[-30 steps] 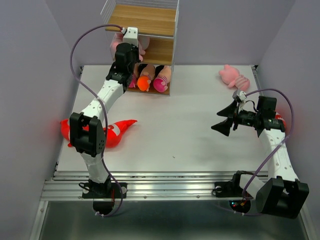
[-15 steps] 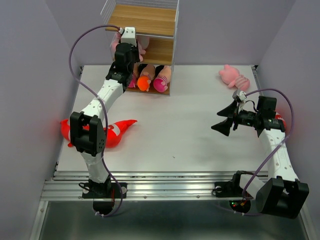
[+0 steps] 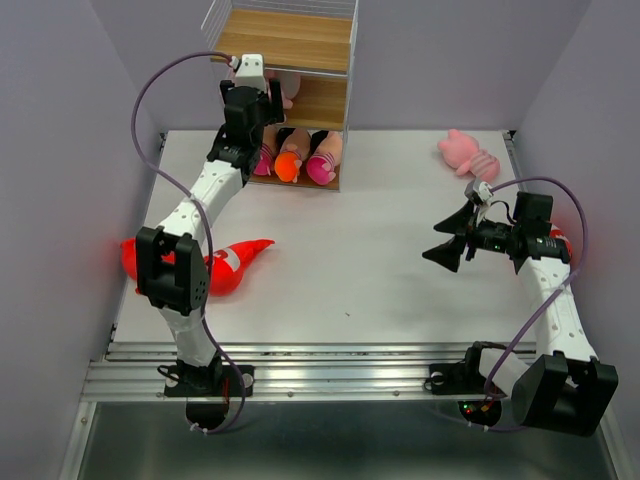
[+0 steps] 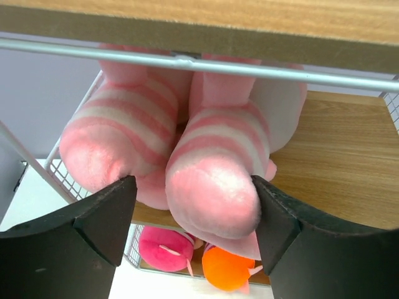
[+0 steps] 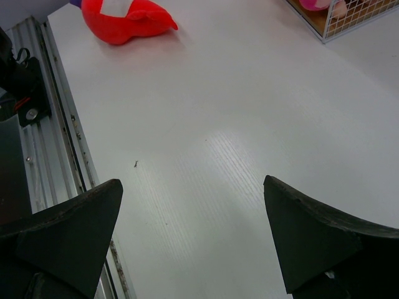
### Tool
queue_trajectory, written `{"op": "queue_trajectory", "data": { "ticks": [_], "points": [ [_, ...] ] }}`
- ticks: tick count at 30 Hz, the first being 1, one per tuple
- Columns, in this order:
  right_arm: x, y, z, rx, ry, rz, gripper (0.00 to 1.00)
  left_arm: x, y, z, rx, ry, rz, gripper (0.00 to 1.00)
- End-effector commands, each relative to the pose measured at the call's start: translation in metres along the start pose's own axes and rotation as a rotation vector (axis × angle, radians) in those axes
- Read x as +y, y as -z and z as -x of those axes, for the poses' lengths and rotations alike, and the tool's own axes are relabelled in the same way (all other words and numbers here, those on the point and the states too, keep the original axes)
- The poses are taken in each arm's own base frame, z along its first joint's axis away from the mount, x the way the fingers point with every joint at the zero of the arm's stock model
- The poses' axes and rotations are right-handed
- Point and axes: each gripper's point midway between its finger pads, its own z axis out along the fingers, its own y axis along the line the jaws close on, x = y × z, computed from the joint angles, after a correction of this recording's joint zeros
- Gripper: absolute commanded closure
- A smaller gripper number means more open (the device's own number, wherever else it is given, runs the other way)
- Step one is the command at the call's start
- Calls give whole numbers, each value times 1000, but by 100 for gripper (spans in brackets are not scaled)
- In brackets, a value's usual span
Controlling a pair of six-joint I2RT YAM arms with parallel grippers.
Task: Place and organize the stuffed toys onto the shelf
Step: Place the stuffed toy onto shelf, then grab a stuffed toy with the right arm
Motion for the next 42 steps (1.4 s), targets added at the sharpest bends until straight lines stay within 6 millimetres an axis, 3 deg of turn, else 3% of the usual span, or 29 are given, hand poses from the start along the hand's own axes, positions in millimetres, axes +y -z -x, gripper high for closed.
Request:
{"op": "queue_trajectory", "data": {
  "ticks": [1, 2, 3, 17, 20, 22, 23, 27, 28, 29, 30, 32, 33, 34, 35, 36, 38, 39, 42],
  "points": [
    [-3, -2, 1, -4, 30, 0, 0, 11, 25, 62, -133, 48, 6, 17],
    [-3, -2, 1, -4, 29, 1, 0, 11, 27, 64, -136, 49, 2, 10],
    [-3, -2, 1, -4, 30, 0, 0, 10, 28, 65, -137, 49, -5, 9],
    [-5, -2, 0, 2, 33, -9, 0, 4, 58, 76, -143, 94, -78, 8],
    [-6, -2, 0, 5, 38, -16, 0, 4, 78, 82, -149, 94, -109, 8],
    [-8, -1, -1, 10, 44, -24, 0, 5, 90, 73, -124, 84, -126, 8],
    [-8, -1, -2, 13, 44, -27, 0, 8, 107, 89, -156, 88, -136, 8],
    [-14, -1, -5, 30, 55, -53, 0, 8, 154, 95, -169, 74, -212, 5],
    [-17, 0, -7, 39, 52, -65, 0, 9, 162, 78, -129, 65, -223, 5],
    [-19, 0, -8, 45, 55, -71, 0, 13, 185, 90, -163, 68, -239, 5],
    [-24, -1, -12, 58, 47, -82, 0, 17, 205, 80, -154, 64, -251, 5],
    [-31, -1, -18, 81, 34, -102, 0, 17, 224, 62, -133, 59, -285, 5],
    [-40, 0, -22, 105, 28, -136, 0, 18, 227, 25, -72, 52, -292, 3],
    [-49, 0, -22, 120, -14, -161, 0, 20, 244, 21, -94, 67, -309, 2],
    [-58, 0, -29, 142, -58, -195, 0, 22, 249, 6, -82, 73, -307, 1],
    [-76, 5, -24, 168, -53, -272, 0, 19, 251, -33, -18, 68, -333, 1],
    [-97, 10, -21, 189, -108, -366, 0, 19, 261, -51, 4, 67, -352, 1],
    [-124, 18, -22, 216, -116, -492, 0, 19, 262, -67, 38, 63, -358, 1],
    [-174, 40, 3, 202, -122, -739, 0, 19, 268, -76, 68, 66, -366, 1]
  ]
}}
